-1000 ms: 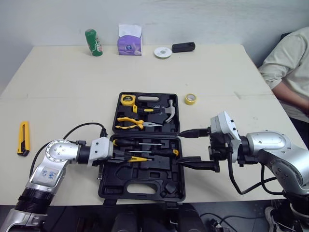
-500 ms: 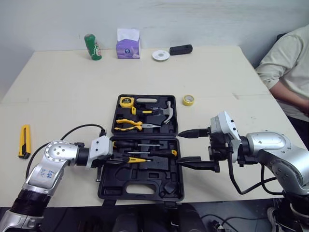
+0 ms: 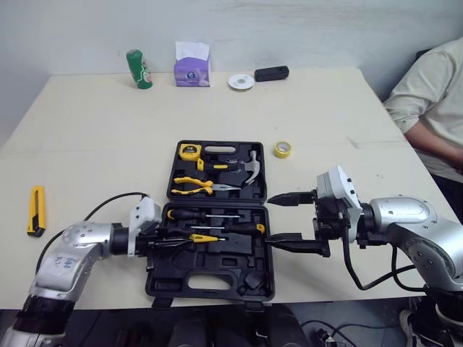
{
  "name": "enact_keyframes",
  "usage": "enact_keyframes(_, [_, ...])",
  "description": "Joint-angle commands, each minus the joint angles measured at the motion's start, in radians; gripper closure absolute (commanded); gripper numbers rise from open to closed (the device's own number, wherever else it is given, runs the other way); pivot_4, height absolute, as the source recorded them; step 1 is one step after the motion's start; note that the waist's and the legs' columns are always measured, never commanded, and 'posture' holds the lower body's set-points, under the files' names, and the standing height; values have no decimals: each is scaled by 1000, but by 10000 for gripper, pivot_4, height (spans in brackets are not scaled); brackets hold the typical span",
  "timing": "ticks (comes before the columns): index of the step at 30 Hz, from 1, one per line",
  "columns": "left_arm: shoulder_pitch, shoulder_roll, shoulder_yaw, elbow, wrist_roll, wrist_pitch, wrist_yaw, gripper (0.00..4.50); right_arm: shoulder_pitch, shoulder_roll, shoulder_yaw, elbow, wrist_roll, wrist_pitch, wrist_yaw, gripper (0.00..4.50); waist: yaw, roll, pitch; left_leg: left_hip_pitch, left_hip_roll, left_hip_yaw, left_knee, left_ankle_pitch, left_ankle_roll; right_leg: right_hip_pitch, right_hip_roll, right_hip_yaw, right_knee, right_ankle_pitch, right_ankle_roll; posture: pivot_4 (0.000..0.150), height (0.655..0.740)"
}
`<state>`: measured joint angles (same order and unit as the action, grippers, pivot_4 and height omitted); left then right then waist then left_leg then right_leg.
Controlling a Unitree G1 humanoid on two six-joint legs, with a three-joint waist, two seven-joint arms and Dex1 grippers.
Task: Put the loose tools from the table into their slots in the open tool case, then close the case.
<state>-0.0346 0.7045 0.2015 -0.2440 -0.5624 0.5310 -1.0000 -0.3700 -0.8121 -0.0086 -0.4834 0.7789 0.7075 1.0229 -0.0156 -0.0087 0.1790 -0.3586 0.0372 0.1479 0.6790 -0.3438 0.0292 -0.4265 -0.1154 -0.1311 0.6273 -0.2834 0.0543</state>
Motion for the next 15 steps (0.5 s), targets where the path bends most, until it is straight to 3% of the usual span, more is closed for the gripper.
enact_keyframes(1, [105,-67,236,-133,-122,62,179,18694,-68,20,-39,47,42,-15,34,0,-9,0,0,0,0,0,0,0,0,0,0,0,0,0,0,1500,7316])
enact_keyframes(5, [335,-232,481,-240,-111,21,392,663,-203,43,-21,199,31,-29,112,0,-21,-1,0,0,0,1,0,0,0,0,0,0,-1,0,0,1500,7316])
enact_keyframes(12, [615,-528,699,-293,-118,-131,571,181,-374,100,55,382,-30,-63,245,0,-3,-5,2,0,0,-1,1,-5,2,0,0,0,-2,0,0,1500,7316])
enact_keyframes(15, [683,-601,778,-256,-141,-190,620,181,-426,128,86,453,-64,-86,290,0,-1,-7,3,-1,0,0,2,-10,8,0,-1,0,-4,0,0,1500,7316])
